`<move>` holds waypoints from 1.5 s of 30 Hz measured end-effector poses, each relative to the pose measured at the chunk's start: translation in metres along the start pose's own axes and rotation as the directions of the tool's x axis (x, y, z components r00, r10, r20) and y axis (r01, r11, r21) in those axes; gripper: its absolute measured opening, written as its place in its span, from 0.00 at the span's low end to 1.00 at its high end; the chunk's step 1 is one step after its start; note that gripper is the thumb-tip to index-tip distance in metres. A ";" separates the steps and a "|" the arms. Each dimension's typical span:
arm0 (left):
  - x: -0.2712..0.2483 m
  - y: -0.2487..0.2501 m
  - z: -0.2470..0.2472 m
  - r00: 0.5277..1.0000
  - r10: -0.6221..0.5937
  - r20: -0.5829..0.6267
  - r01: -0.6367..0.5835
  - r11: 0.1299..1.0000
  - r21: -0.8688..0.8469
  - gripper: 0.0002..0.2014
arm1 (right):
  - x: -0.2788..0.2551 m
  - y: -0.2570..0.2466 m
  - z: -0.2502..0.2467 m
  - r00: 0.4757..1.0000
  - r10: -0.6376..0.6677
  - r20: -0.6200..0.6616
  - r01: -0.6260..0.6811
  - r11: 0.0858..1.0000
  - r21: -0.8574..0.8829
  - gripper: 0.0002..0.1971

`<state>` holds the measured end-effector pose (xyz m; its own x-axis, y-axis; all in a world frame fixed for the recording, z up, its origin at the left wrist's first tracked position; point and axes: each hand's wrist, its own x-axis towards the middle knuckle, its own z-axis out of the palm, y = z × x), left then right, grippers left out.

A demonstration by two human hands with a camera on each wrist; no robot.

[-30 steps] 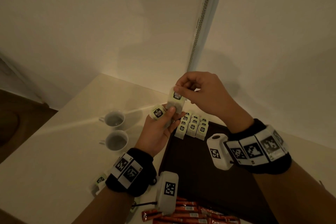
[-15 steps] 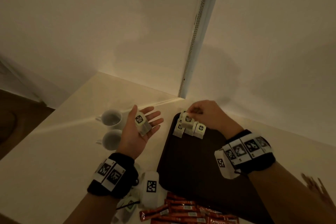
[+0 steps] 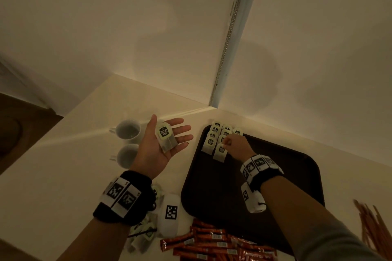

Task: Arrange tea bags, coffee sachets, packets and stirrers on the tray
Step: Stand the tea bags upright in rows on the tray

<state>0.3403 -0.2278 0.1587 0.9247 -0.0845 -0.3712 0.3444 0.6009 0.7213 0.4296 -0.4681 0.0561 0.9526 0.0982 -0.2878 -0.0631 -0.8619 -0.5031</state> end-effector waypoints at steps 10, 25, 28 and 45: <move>0.006 -0.002 -0.002 0.999 -0.024 0.028 0.022 0.998 0.053 0.38 | 0.020 0.006 0.006 0.998 0.033 -0.048 -0.033 0.999 -0.007 0.04; 0.006 0.002 0.036 0.958 0.147 0.245 -0.217 0.932 0.289 0.26 | -0.071 -0.147 -0.103 0.695 -0.708 -0.123 0.718 0.690 0.090 0.04; 0.002 0.001 0.035 0.912 0.310 0.270 -0.387 0.868 0.310 0.17 | -0.082 -0.156 -0.122 0.682 -0.715 -0.152 0.710 0.698 -0.100 0.06; -0.019 -0.003 0.057 0.937 0.237 0.255 -0.211 0.969 -0.126 0.07 | -0.106 -0.186 -0.145 0.699 -0.704 -0.125 0.659 0.702 -0.271 0.07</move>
<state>0.3307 -0.2736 0.1974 0.9898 -0.1397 -0.0276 0.1185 0.7004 0.7038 0.3836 -0.3907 0.2981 0.7473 0.6136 0.2549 0.6640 -0.6751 -0.3214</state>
